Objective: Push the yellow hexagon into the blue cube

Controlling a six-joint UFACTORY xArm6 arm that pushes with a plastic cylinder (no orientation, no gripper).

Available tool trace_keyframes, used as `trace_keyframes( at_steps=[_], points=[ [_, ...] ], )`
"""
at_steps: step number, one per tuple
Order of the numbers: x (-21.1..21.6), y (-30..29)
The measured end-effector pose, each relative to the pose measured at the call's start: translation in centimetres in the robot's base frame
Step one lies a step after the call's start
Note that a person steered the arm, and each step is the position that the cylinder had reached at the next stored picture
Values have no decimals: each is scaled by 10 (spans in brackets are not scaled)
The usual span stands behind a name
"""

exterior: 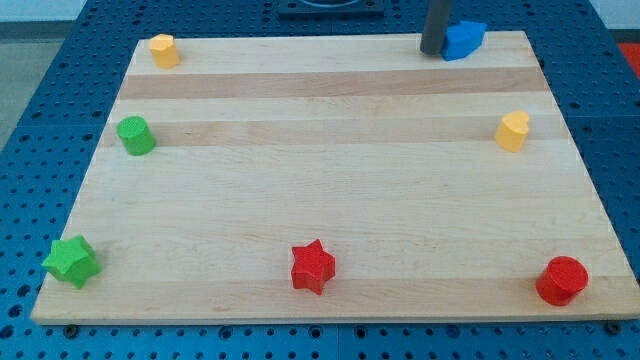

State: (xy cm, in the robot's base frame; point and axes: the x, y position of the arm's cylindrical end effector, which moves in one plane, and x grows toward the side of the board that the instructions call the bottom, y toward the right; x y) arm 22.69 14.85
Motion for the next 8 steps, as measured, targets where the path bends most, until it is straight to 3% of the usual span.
trace_keyframes(
  at_steps=[1, 2, 4, 5, 7, 8],
  points=[
    [22, -22],
    [43, -118],
    [53, -379],
    [57, -449],
    [-7, -444],
    [2, -425]
  ],
)
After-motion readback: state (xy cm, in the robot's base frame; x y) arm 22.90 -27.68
